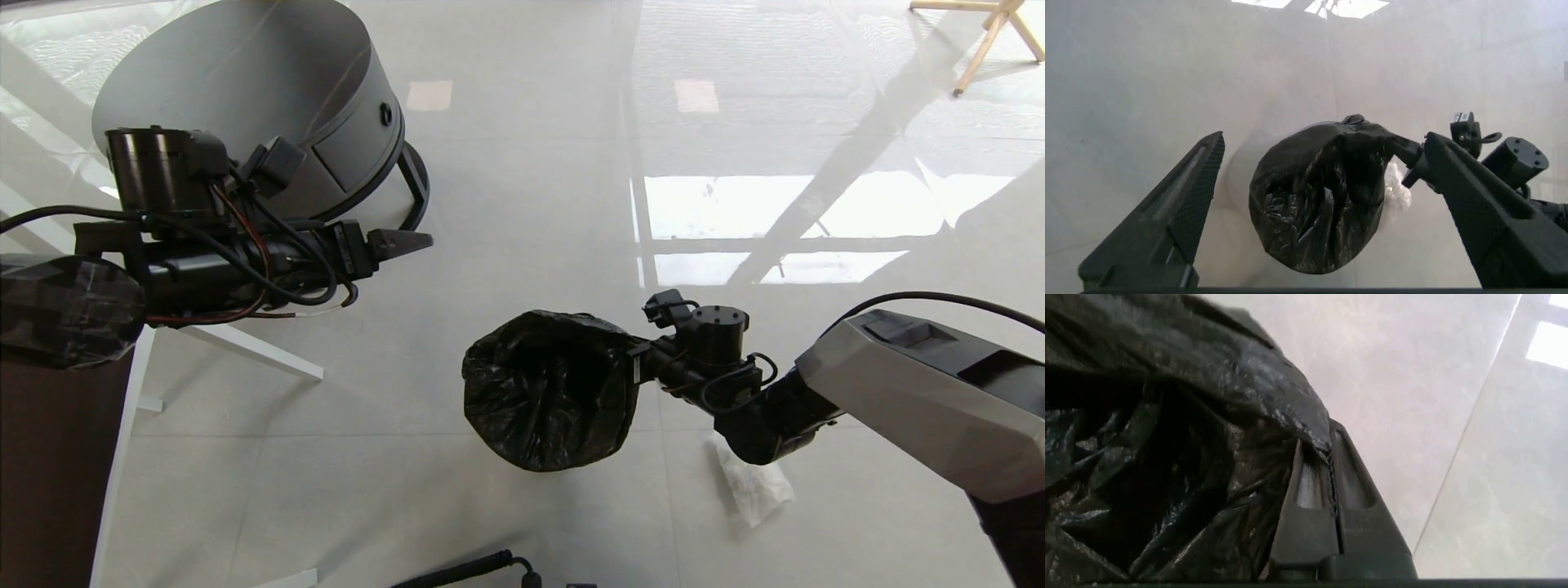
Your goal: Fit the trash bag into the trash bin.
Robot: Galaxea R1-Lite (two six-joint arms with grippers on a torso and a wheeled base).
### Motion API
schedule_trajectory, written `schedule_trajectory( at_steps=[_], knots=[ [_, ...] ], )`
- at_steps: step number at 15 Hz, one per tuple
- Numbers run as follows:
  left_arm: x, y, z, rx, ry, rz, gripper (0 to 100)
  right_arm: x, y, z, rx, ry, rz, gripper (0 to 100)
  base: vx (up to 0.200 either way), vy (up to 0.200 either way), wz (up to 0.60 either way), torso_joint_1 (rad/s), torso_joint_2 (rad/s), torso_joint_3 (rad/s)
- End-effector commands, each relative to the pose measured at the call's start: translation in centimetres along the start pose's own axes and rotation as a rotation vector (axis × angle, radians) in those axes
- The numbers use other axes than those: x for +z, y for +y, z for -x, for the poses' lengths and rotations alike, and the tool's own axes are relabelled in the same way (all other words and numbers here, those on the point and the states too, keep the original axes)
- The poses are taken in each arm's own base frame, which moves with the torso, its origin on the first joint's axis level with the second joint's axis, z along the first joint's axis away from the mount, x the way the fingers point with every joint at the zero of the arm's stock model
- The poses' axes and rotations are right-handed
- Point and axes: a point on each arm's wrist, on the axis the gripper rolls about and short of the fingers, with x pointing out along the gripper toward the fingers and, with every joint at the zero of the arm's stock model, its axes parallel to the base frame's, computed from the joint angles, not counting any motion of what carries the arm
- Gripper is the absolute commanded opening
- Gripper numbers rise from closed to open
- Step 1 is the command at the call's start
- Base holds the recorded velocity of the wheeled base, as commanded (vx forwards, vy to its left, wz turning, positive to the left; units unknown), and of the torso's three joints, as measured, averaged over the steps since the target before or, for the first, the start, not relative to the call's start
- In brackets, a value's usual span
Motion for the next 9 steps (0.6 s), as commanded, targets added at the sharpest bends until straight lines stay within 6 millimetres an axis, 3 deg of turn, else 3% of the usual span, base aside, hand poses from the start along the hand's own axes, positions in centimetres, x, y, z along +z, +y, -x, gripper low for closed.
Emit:
schedule_trajectory(
  at_steps=[1,3,7,9],
  knots=[
    [0.0,0.0,0.0,0.000,0.001,0.001,100,-0.4,0.1,-0.1,0.004,0.010,0.000,0,0.000,0.000,0.00,0.000,0.00,0.000],
    [0.0,0.0,0.0,0.000,0.000,0.000,100,0.3,0.2,0.7,0.004,0.007,0.001,0,0.000,0.000,0.00,0.000,0.00,0.000],
    [0.2,0.0,0.1,-0.001,-0.013,-0.005,100,3.3,0.8,7.1,0.056,0.042,-0.002,0,0.000,0.000,0.00,0.000,0.00,0.000],
    [0.2,0.0,0.1,-0.002,-0.016,-0.007,100,3.9,0.9,9.5,0.068,0.054,-0.003,0,0.000,0.000,0.00,0.000,0.00,0.000]
  ],
)
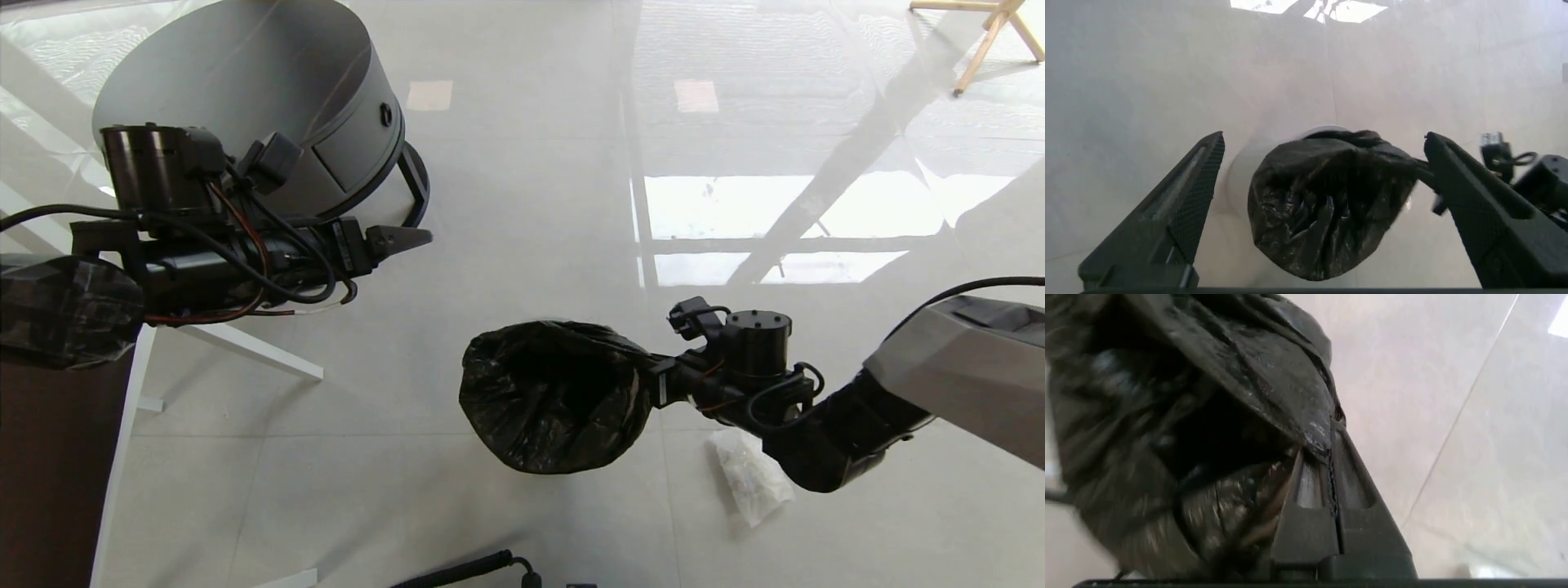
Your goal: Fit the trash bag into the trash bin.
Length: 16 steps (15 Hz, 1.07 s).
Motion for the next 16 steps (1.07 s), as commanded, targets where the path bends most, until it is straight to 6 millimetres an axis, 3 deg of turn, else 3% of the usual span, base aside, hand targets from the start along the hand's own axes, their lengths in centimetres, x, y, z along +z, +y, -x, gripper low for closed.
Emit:
schedule_trajectory(
  at_steps=[1,4,10,16],
  knots=[
    [-0.1,0.0,0.0,0.001,0.000,-0.001,100,2.4,0.4,3.9,0.012,-0.038,0.005,0,0.000,0.000,0.00,0.000,0.00,0.000],
    [-0.3,-0.2,0.1,-0.004,0.004,-0.014,100,1.8,0.8,3.7,0.021,-0.019,0.005,0,0.000,0.000,0.00,0.000,0.00,0.000],
    [-0.1,-0.4,0.4,-0.008,-0.004,-0.024,100,-1.4,1.0,0.3,0.023,0.048,0.001,0,0.000,0.000,0.00,0.000,0.00,0.000],
    [-0.2,-0.4,0.4,-0.005,-0.001,-0.022,100,-3.1,-0.1,-1.7,-0.019,0.069,0.004,0,0.000,0.000,0.00,0.000,0.00,0.000]
  ],
)
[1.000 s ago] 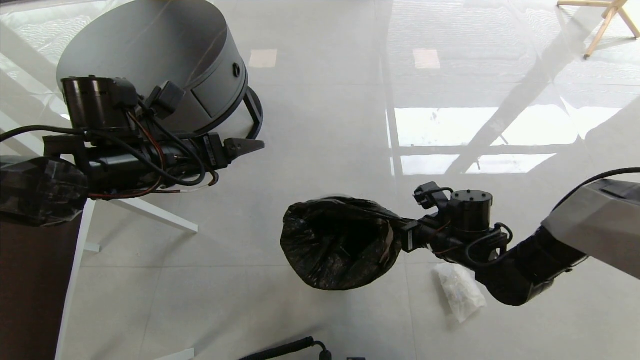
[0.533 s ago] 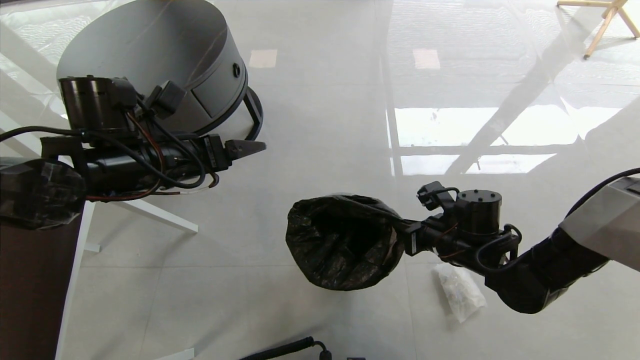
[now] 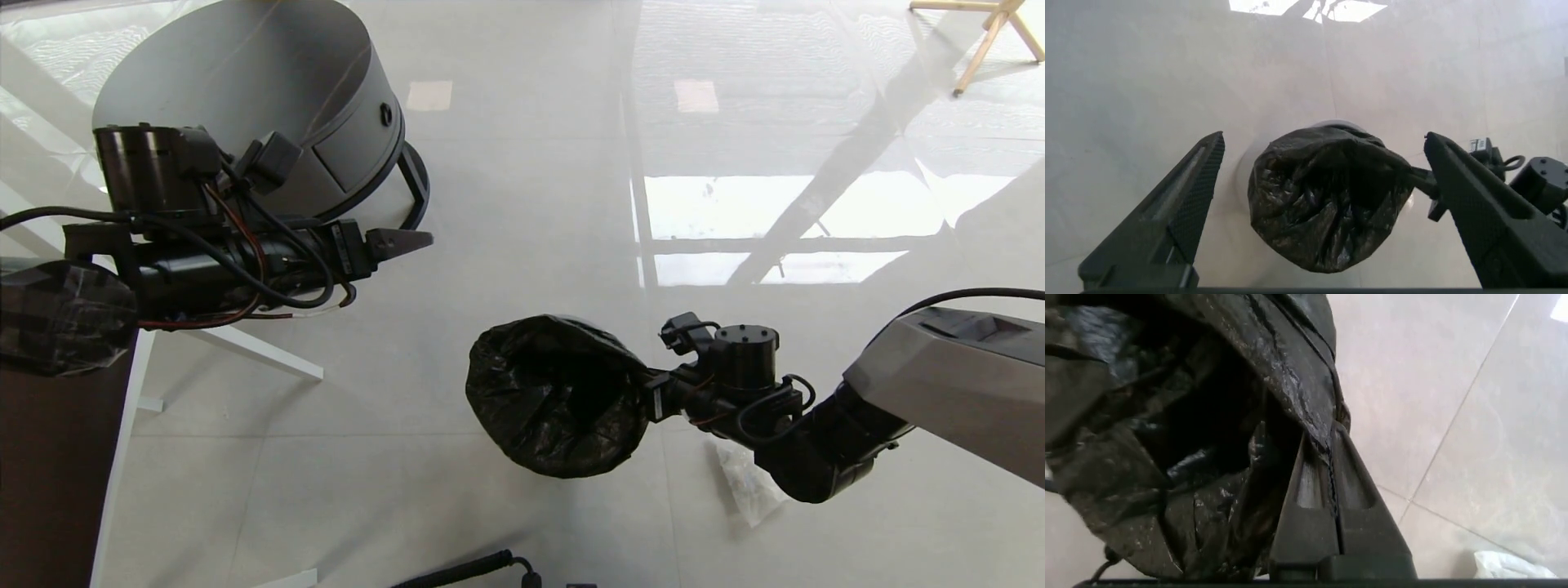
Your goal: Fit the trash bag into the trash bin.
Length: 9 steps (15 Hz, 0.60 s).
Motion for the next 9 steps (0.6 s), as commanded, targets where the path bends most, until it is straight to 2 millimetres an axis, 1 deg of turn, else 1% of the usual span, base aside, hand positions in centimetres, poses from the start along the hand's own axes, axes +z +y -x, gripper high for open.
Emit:
schedule_trajectory(
  at_steps=[1,3,5,6,7,8,9],
  knots=[
    [0.0,0.0,0.0,0.001,0.001,0.001,100,-1.3,-0.3,-0.6,-0.004,0.031,-0.003,100,0.000,0.000,0.00,0.000,0.00,0.000],
    [0.0,0.0,0.0,0.001,0.001,-0.001,100,-1.1,-0.2,-0.1,-0.004,0.023,-0.001,100,0.000,0.000,0.00,0.000,0.00,0.000],
    [0.0,0.0,0.0,0.001,0.001,-0.001,100,0.1,-0.1,1.0,-0.002,-0.009,-0.002,100,0.000,0.000,0.00,0.000,0.00,0.000],
    [0.0,0.0,0.0,0.001,0.001,-0.001,100,1.3,0.0,2.3,0.002,-0.031,-0.001,100,0.000,0.000,0.00,0.000,0.00,0.000],
    [0.0,0.0,-0.1,-0.001,0.001,-0.001,100,1.6,0.1,2.7,0.004,-0.035,0.000,100,0.000,0.000,0.00,0.000,0.00,0.000],
    [0.0,0.0,-0.1,-0.001,0.001,-0.001,100,2.3,0.2,4.2,0.011,-0.046,-0.004,100,0.000,0.000,0.00,0.000,0.00,0.000],
    [-0.1,0.0,-0.1,0.000,0.003,0.000,100,2.3,0.3,4.8,0.012,-0.040,-0.006,100,0.000,0.000,0.00,0.000,0.00,0.000]
  ],
)
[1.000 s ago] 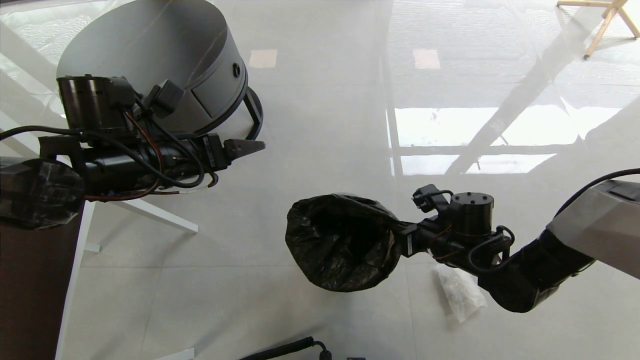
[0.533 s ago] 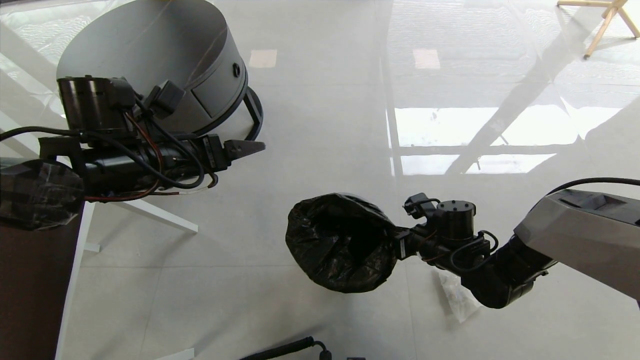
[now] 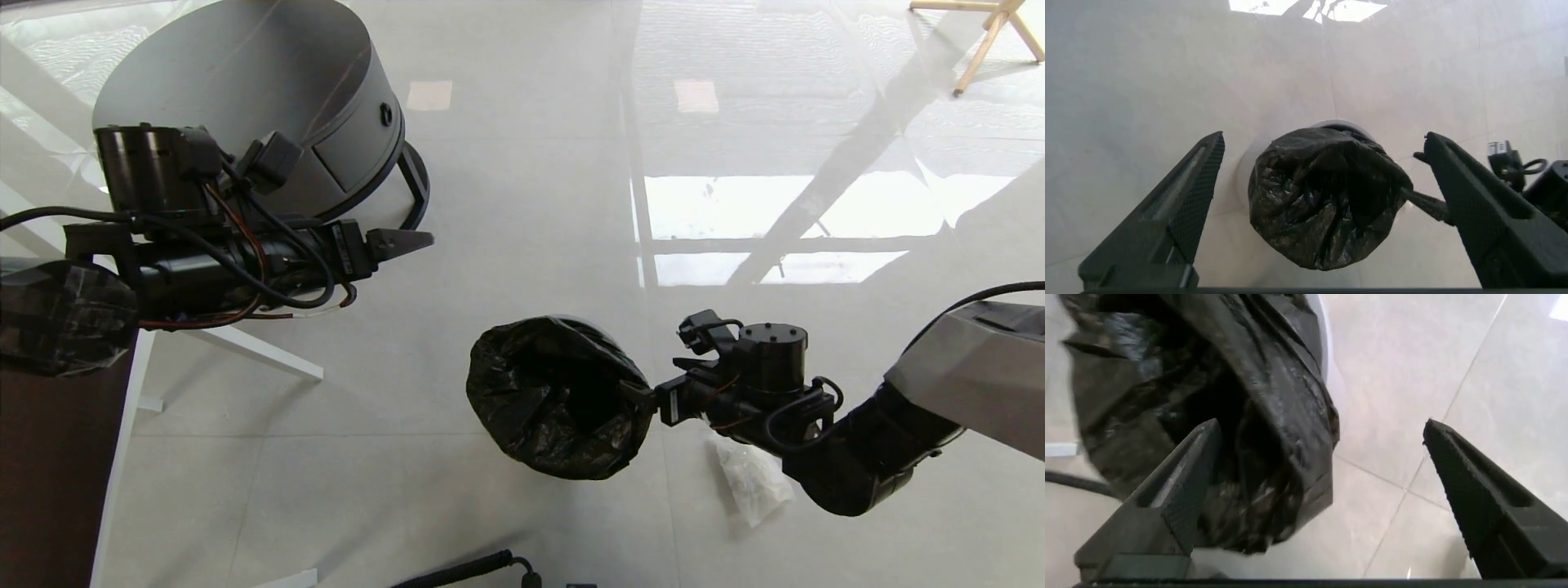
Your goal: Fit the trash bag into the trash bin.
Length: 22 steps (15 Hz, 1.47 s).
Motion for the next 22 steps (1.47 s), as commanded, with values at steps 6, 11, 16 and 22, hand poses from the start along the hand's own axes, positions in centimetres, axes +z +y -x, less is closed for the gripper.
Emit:
schedule_trajectory(
  at_steps=[6,11,16,22],
  knots=[
    [-0.1,0.1,0.1,-0.003,-0.028,-0.010,100,-2.0,-5.4,4.7,-0.239,0.096,-0.088,100,0.000,0.000,0.00,0.000,0.00,0.000],
    [-0.3,0.3,-0.3,0.036,-0.038,-0.011,100,-8.2,-6.2,6.1,-0.302,0.284,-0.170,100,0.000,0.000,0.00,0.000,0.00,0.000],
    [0.0,0.0,-1.2,0.214,-0.119,-0.073,100,-10.0,-6.4,5.5,-0.327,0.210,-0.195,100,-0.080,0.000,0.00,0.003,0.00,0.001],
    [0.1,-0.8,-1.2,0.166,-0.137,-0.071,100,-10.4,-8.2,4.9,-0.469,0.195,-0.198,100,-0.133,0.000,0.00,0.000,0.00,-0.002]
  ],
)
